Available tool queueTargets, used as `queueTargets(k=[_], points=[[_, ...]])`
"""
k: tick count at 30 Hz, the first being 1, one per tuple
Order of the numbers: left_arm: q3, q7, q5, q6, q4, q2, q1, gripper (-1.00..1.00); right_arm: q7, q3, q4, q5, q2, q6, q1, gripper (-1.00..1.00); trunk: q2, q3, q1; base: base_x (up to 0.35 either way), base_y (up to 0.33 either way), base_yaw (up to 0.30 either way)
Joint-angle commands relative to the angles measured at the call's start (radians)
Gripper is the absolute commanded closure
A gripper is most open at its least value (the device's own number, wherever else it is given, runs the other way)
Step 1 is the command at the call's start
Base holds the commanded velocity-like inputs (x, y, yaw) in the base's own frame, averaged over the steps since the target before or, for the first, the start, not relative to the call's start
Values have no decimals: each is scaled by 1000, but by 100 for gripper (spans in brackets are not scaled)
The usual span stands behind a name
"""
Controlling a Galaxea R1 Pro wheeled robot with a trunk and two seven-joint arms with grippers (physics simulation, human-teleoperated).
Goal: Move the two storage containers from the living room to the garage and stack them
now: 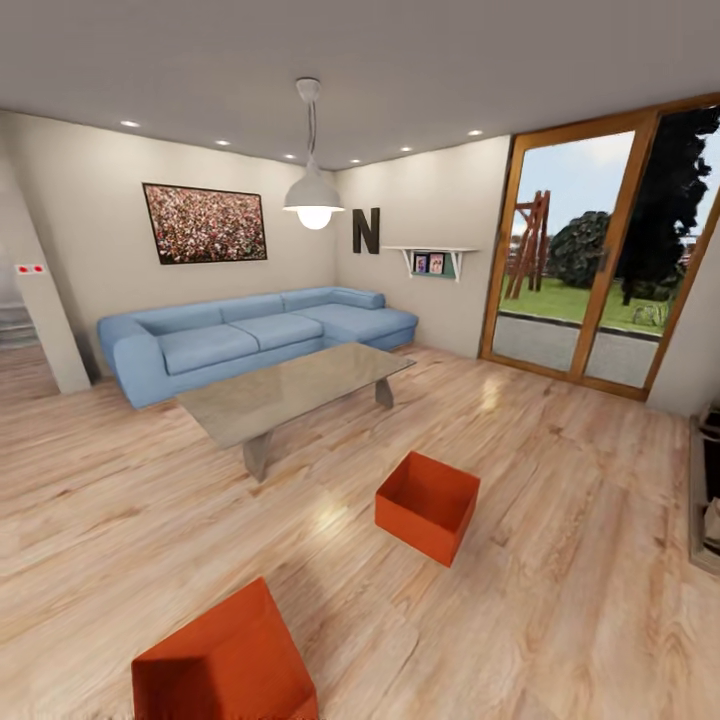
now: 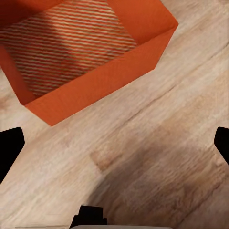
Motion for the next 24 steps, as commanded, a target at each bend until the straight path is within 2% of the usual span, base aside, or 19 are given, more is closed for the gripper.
queueTargets(k=[1, 12, 17, 24], points=[[9, -9, -1, -2, 1, 0, -1, -100, 4, -7, -1, 9, 0, -2, 0, -100, -1, -1, 0, 0, -18, 288], [9, -9, -1, -1, 1, 0, -1, -100, 4, -7, -2, 9, 0, -2, 0, -100, -1, -1, 0, 11, -2, 288], [9, -9, -1, -1, 1, 0, -1, -100, 4, -7, -2, 9, 0, -2, 0, -100, -1, -1, 0, 254, -26, 289], [9, -9, -1, -2, 1, 0, -1, -100, 4, -7, -2, 9, 0, -2, 0, -100, -1, -1, 0, 308, -153, 288]])
